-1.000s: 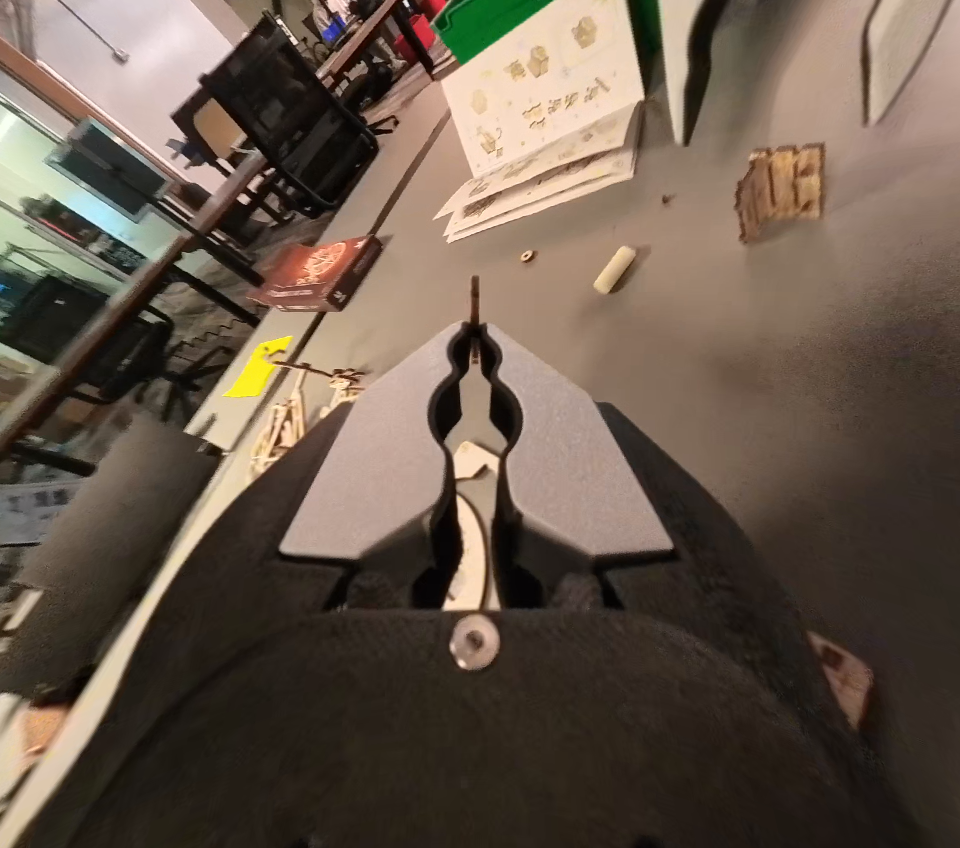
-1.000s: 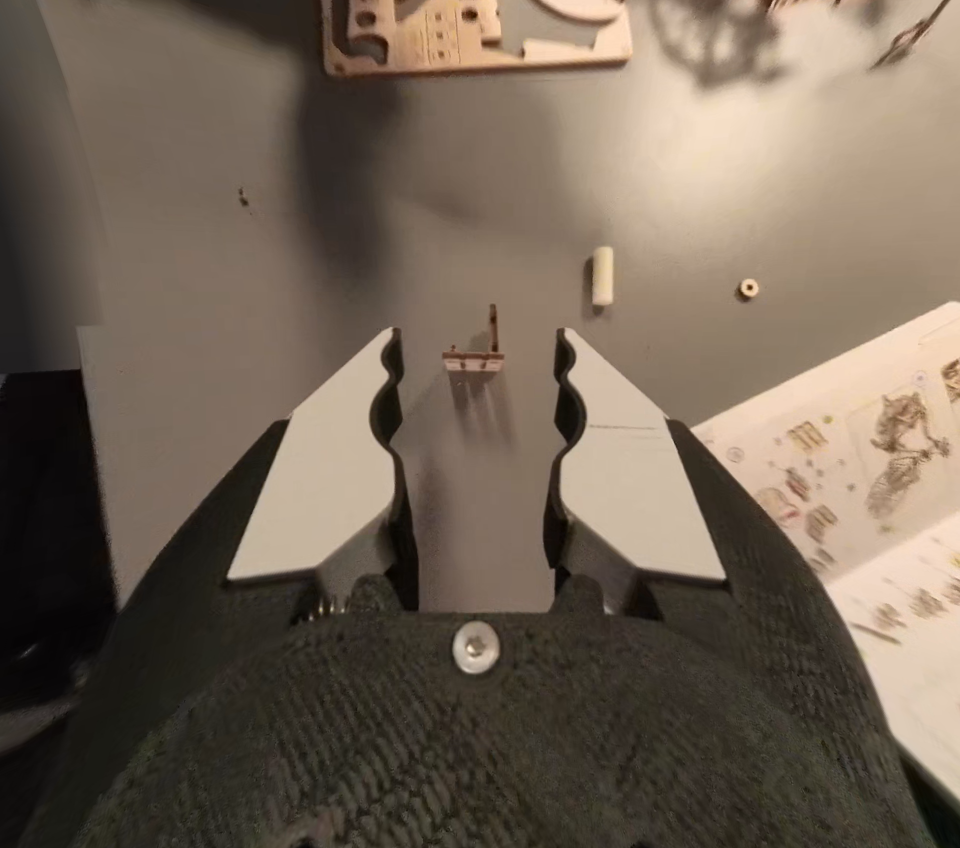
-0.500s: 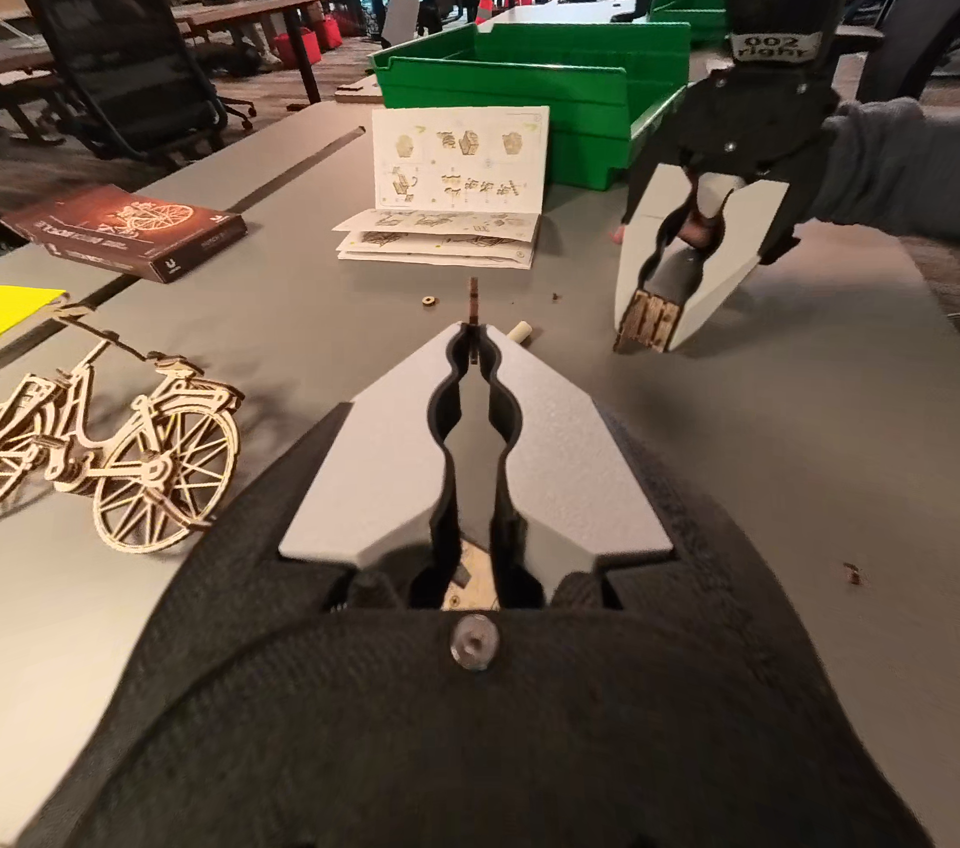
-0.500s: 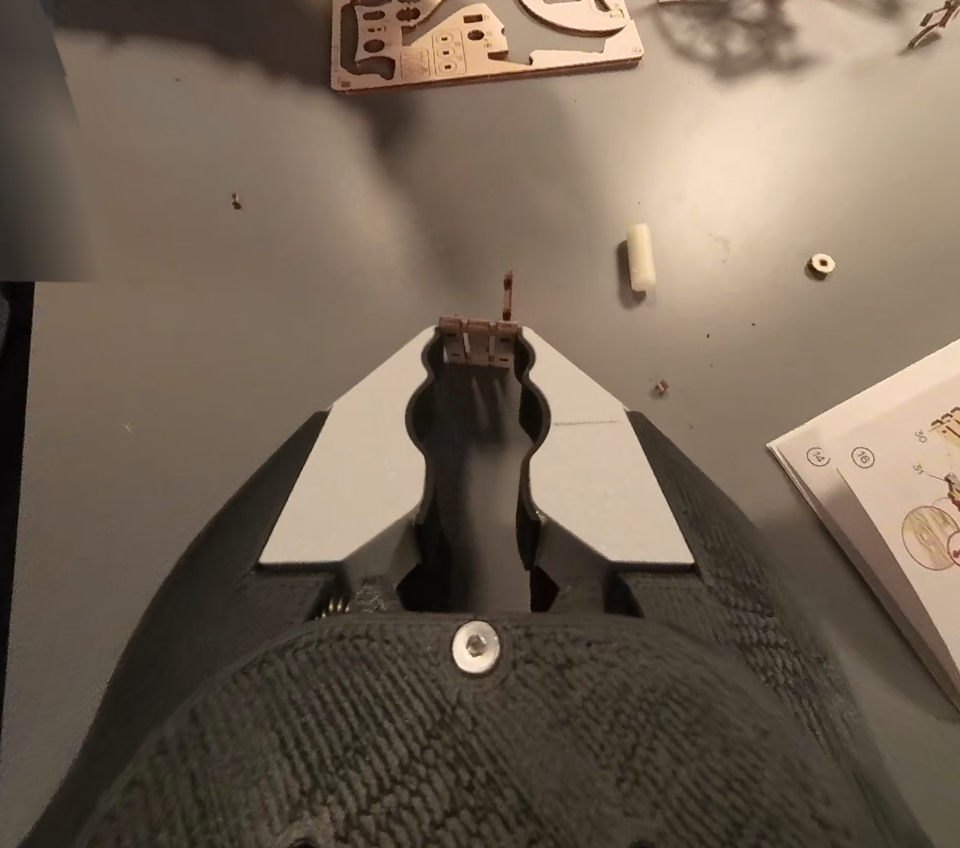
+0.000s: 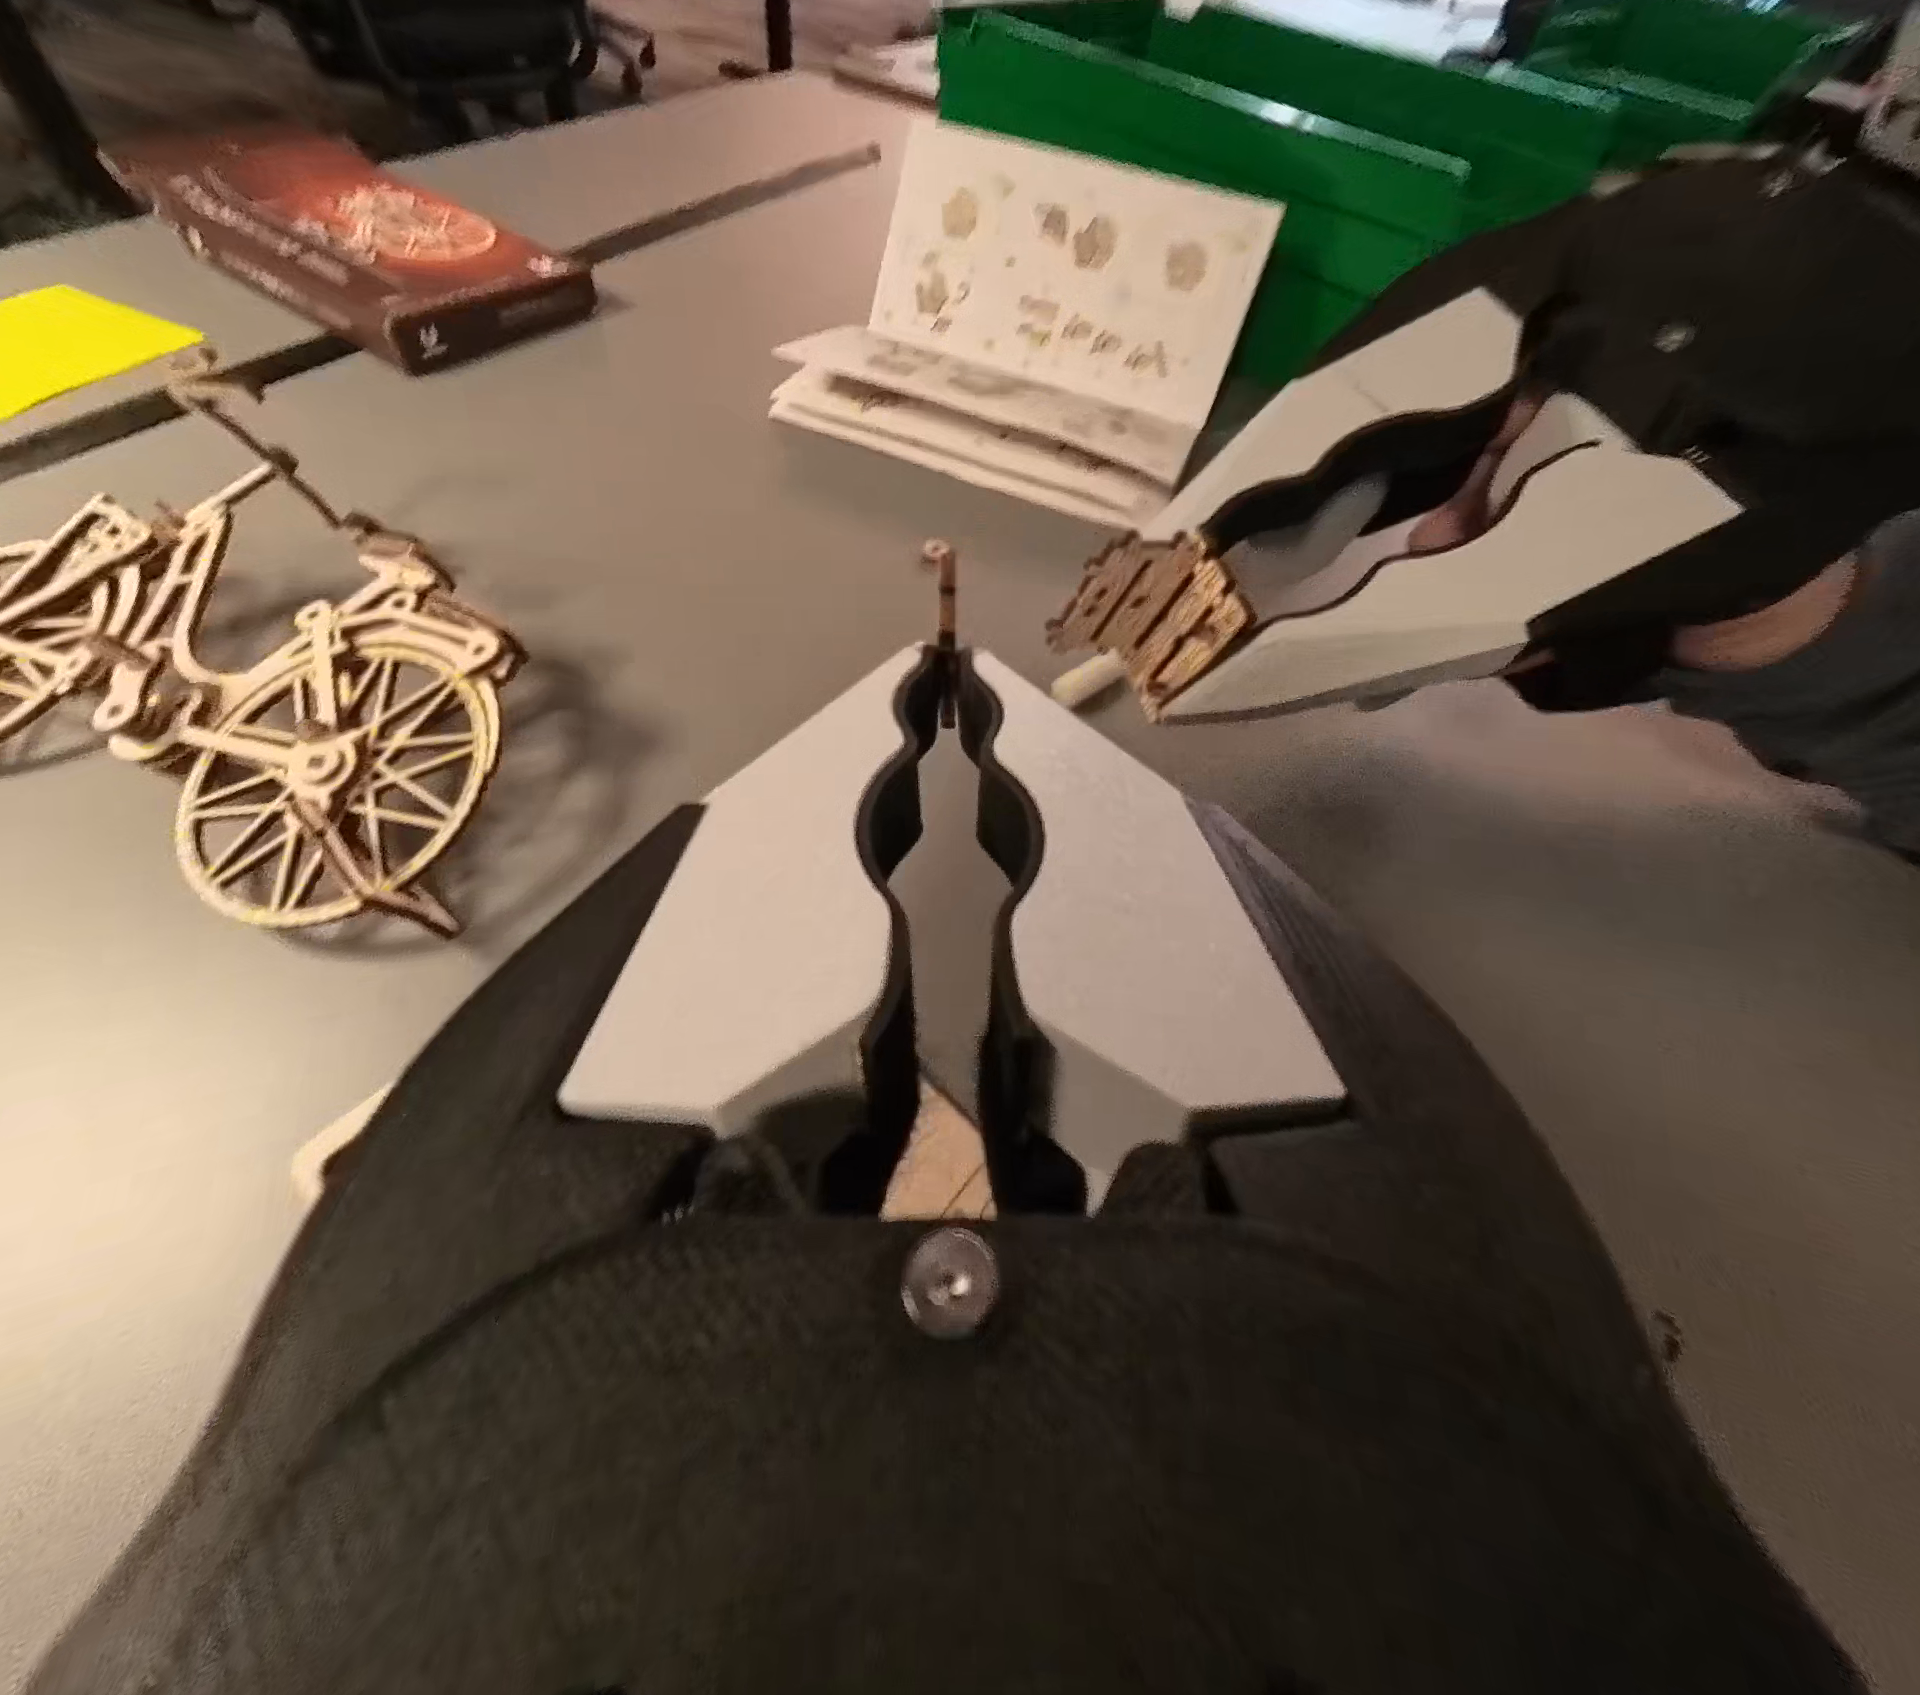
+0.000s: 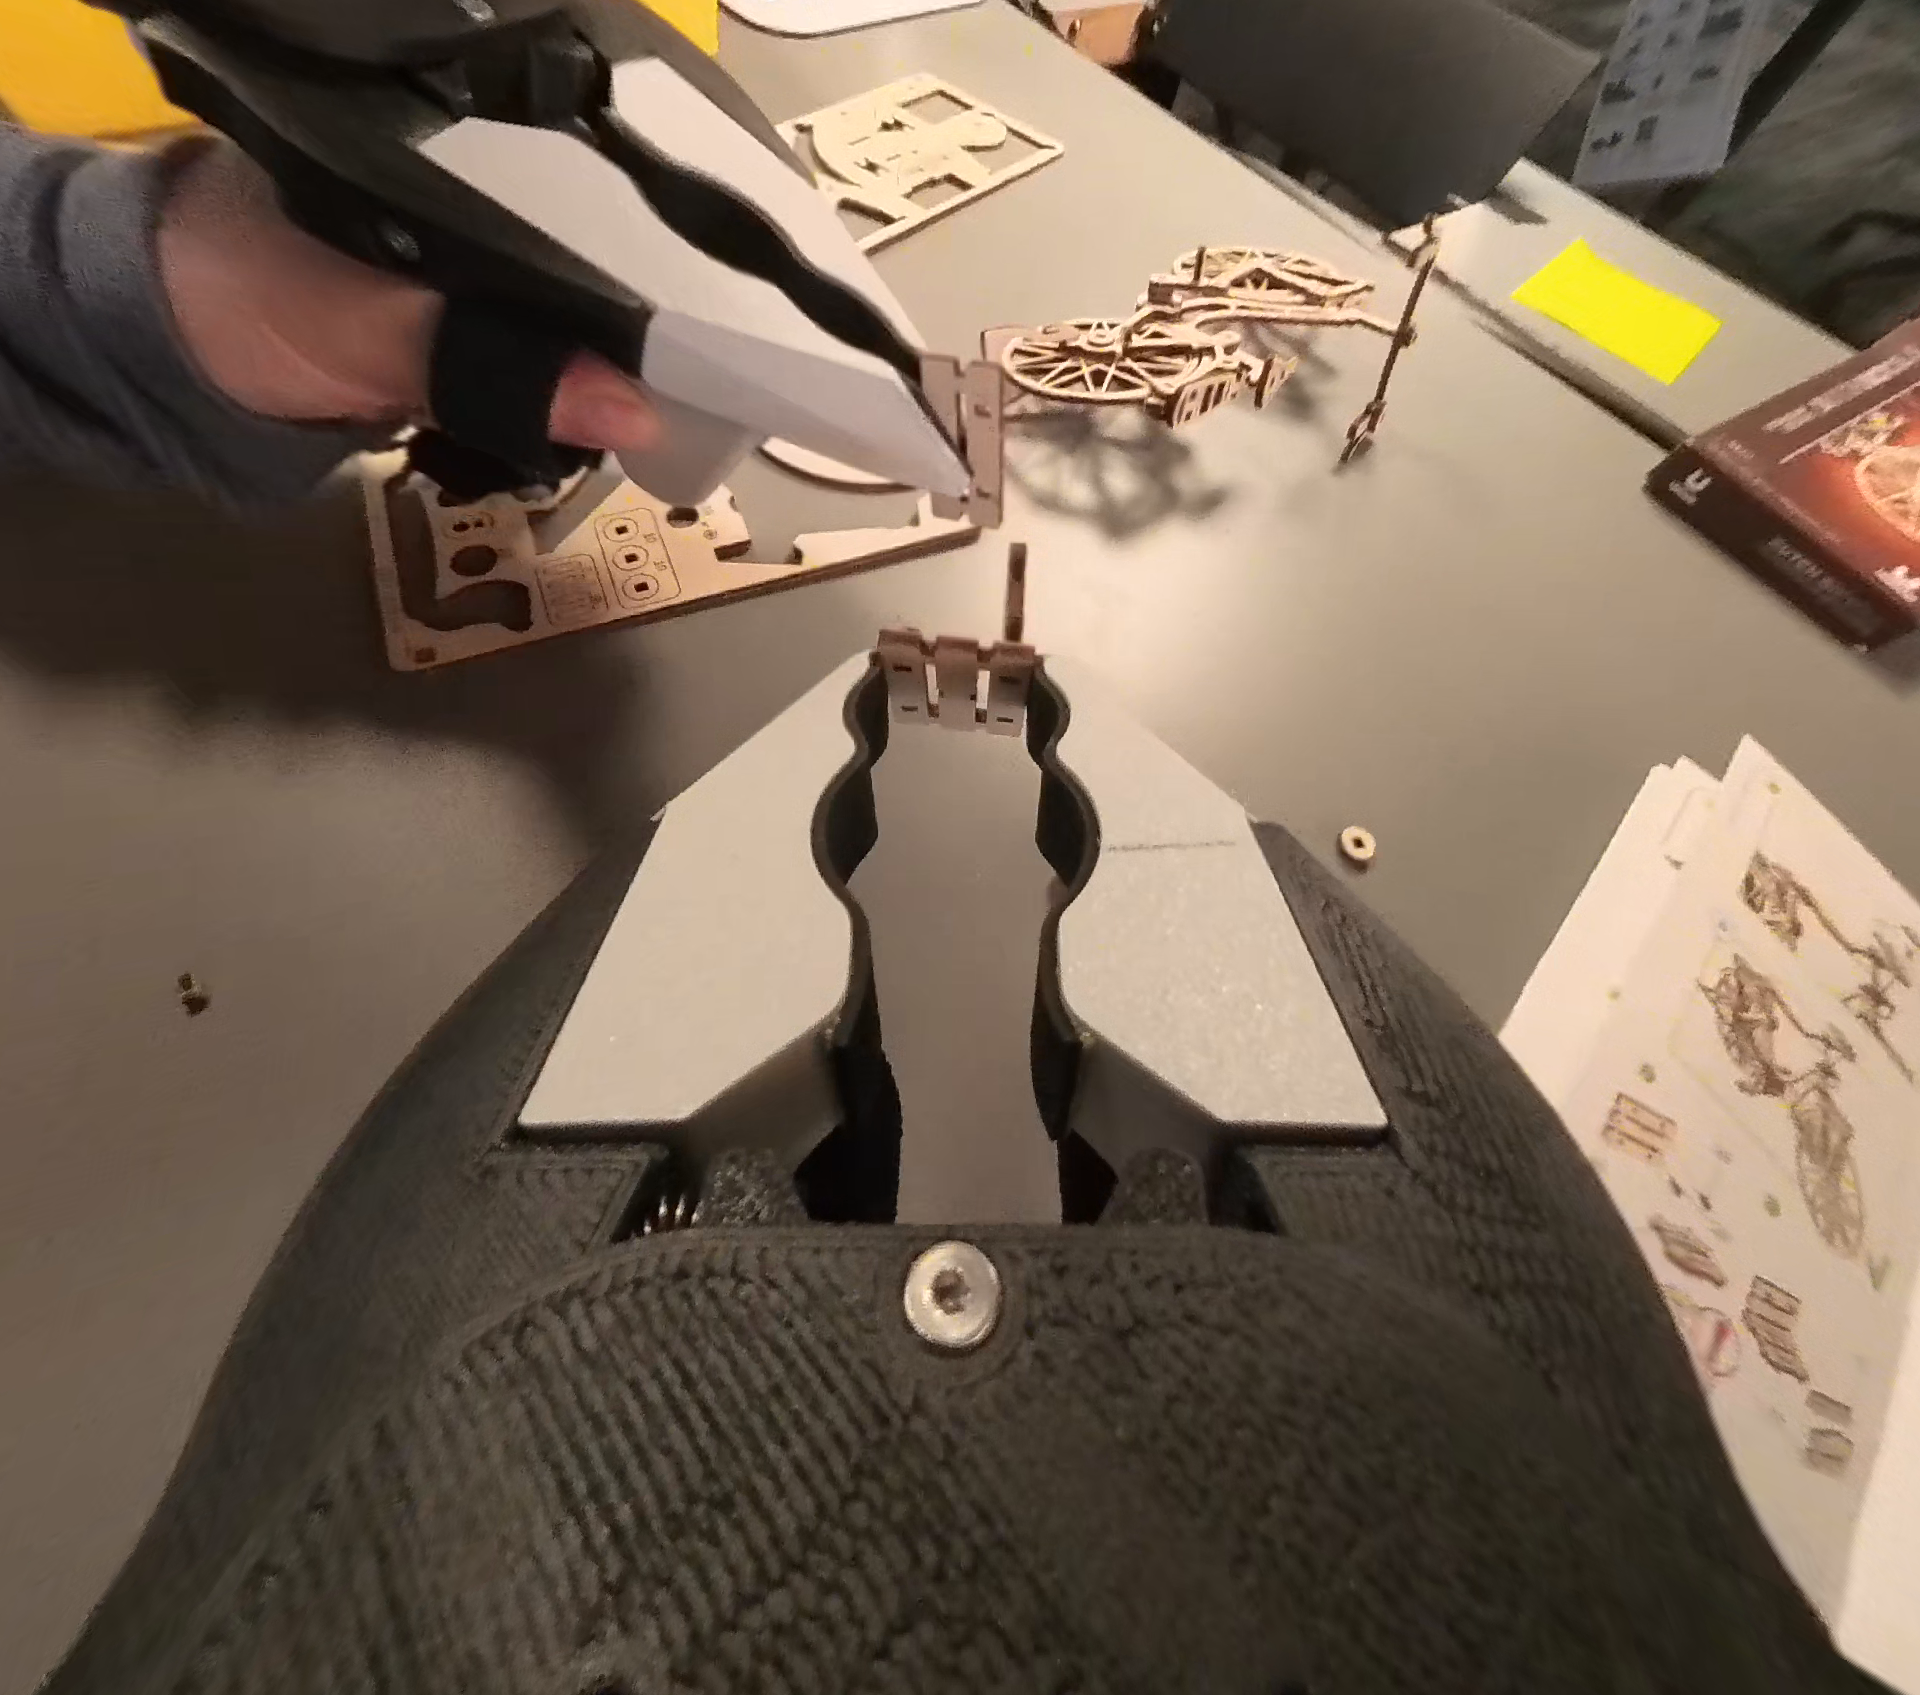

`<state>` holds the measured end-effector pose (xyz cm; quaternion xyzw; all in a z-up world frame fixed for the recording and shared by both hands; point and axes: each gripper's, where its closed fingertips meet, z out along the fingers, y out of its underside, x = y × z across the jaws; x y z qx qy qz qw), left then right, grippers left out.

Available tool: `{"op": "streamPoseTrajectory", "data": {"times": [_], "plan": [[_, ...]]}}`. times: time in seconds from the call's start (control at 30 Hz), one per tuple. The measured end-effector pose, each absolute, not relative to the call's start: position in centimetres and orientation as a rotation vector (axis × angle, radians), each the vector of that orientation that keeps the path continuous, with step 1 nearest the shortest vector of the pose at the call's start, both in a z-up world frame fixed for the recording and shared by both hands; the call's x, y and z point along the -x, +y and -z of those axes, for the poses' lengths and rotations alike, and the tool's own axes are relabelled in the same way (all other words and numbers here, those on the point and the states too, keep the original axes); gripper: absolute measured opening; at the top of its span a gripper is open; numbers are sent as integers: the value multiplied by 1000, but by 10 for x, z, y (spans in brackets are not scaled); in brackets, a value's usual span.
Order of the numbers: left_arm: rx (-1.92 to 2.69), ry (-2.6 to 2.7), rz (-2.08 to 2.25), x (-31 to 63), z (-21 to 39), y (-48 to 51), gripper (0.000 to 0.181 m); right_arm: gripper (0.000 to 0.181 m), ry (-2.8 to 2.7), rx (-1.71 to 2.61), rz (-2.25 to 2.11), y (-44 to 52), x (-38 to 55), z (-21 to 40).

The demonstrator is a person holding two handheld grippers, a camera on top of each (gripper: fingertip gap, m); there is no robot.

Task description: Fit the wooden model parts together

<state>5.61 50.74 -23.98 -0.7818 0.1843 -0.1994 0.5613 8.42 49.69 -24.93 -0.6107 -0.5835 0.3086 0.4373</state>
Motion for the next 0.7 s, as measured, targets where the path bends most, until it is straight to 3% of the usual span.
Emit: {"op": "streamPoseTrajectory", "data": {"times": [0.2,0.57,0.7], "plan": [[2116,562,234,-50,277,501,1,25,-1566,1622,-819,492,-93,274],[2197,642,148,-67,303,492,2,25,-1755,1654,-833,475,-94,300],[2232,633,228,-71,308,488,12,25,-1775,1638,-842,475,-93,300]]}}
